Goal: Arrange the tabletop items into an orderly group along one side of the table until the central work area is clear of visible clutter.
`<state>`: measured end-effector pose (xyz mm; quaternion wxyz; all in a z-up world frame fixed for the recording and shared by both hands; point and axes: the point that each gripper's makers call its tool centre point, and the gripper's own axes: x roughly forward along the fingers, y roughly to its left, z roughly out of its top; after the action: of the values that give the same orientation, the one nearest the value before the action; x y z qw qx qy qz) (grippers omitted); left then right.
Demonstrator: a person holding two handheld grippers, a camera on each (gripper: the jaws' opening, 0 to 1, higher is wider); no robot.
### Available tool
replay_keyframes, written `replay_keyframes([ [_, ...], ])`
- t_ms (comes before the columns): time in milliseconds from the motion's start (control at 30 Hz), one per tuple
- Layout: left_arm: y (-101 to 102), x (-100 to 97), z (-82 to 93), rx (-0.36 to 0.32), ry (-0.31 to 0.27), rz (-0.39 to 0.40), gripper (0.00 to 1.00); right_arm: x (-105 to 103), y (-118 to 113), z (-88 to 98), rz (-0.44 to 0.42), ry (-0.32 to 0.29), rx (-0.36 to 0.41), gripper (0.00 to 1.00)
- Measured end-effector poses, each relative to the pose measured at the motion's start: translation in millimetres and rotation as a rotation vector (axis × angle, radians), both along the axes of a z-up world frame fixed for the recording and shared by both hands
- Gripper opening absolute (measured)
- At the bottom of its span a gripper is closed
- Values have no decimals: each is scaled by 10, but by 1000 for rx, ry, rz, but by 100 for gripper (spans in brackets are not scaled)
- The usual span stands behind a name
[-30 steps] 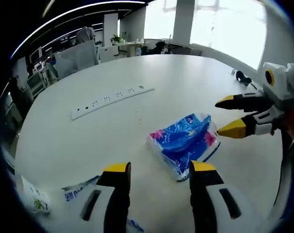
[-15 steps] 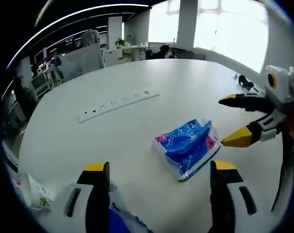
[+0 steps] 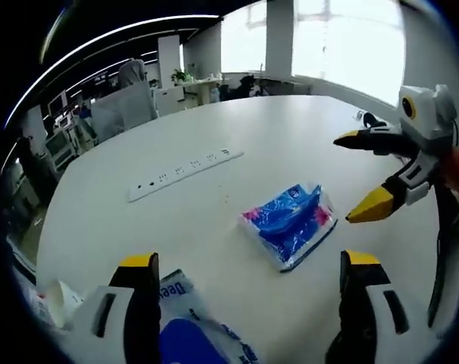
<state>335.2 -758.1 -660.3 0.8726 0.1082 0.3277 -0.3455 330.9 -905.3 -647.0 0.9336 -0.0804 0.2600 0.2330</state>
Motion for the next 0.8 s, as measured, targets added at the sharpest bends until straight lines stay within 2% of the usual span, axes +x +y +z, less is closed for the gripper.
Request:
replay_keyframes([
  [33, 16, -21, -7, 6, 9, -4, 99, -6, 19, 20, 5, -4, -1, 100],
  [133, 73, -57, 23, 47, -21, -24, 99, -29, 50, 33, 23, -4, -26, 100],
  [267, 99, -95, 97, 27, -16, -13, 99, -79, 69, 64, 36, -6, -43, 100],
  [467, 100, -130, 257, 18, -60, -23, 97, -160, 78, 105, 37, -8, -59, 100],
  [800, 133, -218, 427, 3, -84, -25, 97, -285, 95, 283, 38, -29, -84, 100],
])
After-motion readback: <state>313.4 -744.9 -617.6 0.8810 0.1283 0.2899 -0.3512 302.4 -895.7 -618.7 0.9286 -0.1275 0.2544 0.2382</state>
